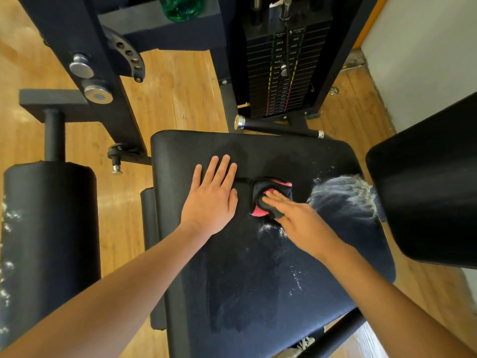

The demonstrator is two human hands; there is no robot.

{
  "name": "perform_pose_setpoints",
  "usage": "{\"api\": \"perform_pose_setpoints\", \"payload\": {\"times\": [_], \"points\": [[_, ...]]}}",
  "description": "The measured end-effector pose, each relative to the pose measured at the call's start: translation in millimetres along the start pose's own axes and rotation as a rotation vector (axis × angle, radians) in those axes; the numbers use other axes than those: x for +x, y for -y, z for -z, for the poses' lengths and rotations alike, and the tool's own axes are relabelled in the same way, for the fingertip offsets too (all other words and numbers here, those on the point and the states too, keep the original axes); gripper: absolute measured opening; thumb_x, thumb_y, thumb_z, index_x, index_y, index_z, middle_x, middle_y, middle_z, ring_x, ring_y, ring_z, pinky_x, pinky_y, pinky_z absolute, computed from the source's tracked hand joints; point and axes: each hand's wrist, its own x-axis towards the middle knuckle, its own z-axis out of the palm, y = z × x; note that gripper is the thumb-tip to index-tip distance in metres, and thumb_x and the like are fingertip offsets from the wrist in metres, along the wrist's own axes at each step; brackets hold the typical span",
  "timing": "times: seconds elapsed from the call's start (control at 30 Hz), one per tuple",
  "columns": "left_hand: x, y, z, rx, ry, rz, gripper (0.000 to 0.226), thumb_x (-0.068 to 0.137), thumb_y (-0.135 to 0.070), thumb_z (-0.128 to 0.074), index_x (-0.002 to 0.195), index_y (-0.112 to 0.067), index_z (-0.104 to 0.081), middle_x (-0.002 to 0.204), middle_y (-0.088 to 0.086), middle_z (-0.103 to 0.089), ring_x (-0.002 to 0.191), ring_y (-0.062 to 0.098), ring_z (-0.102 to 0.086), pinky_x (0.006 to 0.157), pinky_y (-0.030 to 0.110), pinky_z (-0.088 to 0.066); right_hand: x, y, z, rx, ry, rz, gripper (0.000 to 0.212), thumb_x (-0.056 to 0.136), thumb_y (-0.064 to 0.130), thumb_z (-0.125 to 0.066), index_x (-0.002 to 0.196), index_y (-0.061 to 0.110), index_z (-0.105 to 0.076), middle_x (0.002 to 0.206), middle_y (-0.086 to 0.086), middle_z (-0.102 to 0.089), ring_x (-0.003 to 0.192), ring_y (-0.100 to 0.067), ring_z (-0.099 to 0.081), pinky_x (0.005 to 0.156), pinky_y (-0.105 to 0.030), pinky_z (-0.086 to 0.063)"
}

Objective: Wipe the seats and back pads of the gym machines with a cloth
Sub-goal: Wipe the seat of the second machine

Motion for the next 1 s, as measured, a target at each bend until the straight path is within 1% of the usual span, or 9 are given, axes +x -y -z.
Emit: {"api": "perform_pose_setpoints", "payload": {"times": [0.03,0.1,0.17,0.2,0.3,0.47,0.7,0.8,1.0], "points": [[-0.1,-0.2,-0.2,-0.001,0.001,-0.001,0.064,0.105,-0.042,-0.013,0.164,-0.017,-0.015,0.172,0.005,-0.008,0.159,0.027,-0.004,0.128,0.054,-0.009,-1.0,3.5,7.7,0.048,-0.054,-0.036,0.050,0.095,0.000,-0.055,0.142,0.020,-0.050,0.143,0.005,-0.052,0.130,0.007,-0.043,0.110,-0.021,-0.038],[-0.3,0.4,-0.7,-0.001,0.003,0.000,0.064,0.105,-0.043,-0.012,0.164,-0.017,-0.016,0.172,0.005,-0.008,0.159,0.027,-0.004,0.128,0.054,-0.009,7.4,10.5,26.2,0.126,-0.230,-0.144,0.040,0.097,0.009,-0.055,0.136,0.021,-0.057,0.103,0.007,-0.069,0.079,0.013,-0.060,0.072,-0.005,-0.047],[-0.1,0.7,-1.3,-0.005,0.006,0.001,0.065,0.105,-0.044,-0.012,0.164,-0.018,-0.016,0.172,0.005,-0.009,0.159,0.027,-0.004,0.128,0.054,-0.009,28.1,14.5,46.1,0.115,-0.370,-0.213,0.030,0.100,0.019,-0.051,0.129,0.022,-0.061,0.078,0.016,-0.060,0.060,0.007,-0.051,0.056,-0.006,-0.038],[0.2,0.9,-1.7,-0.008,0.007,-0.001,0.065,0.105,-0.044,-0.013,0.164,-0.018,-0.016,0.172,0.005,-0.009,0.159,0.027,-0.004,0.128,0.053,-0.009,40.1,16.2,54.6,0.103,-0.413,-0.227,0.028,0.101,0.022,-0.049,0.127,0.022,-0.061,0.080,0.015,-0.060,0.067,0.006,-0.053,0.061,-0.007,-0.039],[0.3,1.3,-2.2,-0.010,0.000,-0.005,0.064,0.105,-0.044,-0.013,0.164,-0.019,-0.016,0.172,0.004,-0.009,0.159,0.027,-0.003,0.128,0.053,-0.008,74.1,16.9,61.5,0.067,-0.416,-0.224,0.037,0.102,0.026,-0.046,0.138,0.023,-0.052,0.116,-0.002,-0.067,0.108,-0.015,-0.060,0.093,-0.035,-0.050],[0.9,0.9,-2.8,-0.019,-0.006,-0.005,0.065,0.105,-0.044,-0.014,0.164,-0.018,-0.018,0.172,0.005,-0.010,0.159,0.026,-0.004,0.128,0.054,-0.008,85.8,6.2,13.8,-0.119,-0.124,-0.232,0.049,0.102,0.022,-0.048,0.149,0.026,-0.038,0.161,0.002,-0.024,0.148,-0.024,-0.021,0.119,-0.048,-0.024],[0.2,0.9,-3.2,-0.011,-0.008,-0.005,0.064,0.105,-0.043,-0.015,0.164,-0.017,-0.020,0.172,0.005,-0.011,0.159,0.027,-0.004,0.128,0.054,-0.009,19.4,15.1,-9.3,-0.109,-0.017,-0.009,0.056,0.096,0.007,-0.054,0.148,0.023,-0.040,0.155,0.014,-0.020,0.146,-0.007,-0.018,0.120,-0.039,-0.024],[0.8,1.2,-3.6,-0.016,-0.001,-0.004,0.064,0.105,-0.044,-0.015,0.164,-0.017,-0.020,0.172,0.005,-0.011,0.159,0.026,-0.004,0.128,0.054,-0.009,9.7,16.3,-13.5,-0.039,-0.003,-0.042,0.051,0.098,0.015,-0.057,0.146,0.023,-0.044,0.153,0.015,-0.027,0.138,0.006,-0.016,0.119,-0.025,-0.021],[1.1,1.3,-3.3,-0.012,-0.004,-0.001,0.064,0.105,-0.043,-0.015,0.163,-0.017,-0.021,0.172,0.005,-0.012,0.159,0.027,-0.006,0.128,0.054,-0.010,20.7,9.6,-16.5,0.029,-0.118,-0.066,0.055,0.083,0.037,-0.075,0.134,0.024,-0.059,0.145,0.010,-0.048,0.138,0.005,-0.032,0.117,-0.023,-0.028]]}}
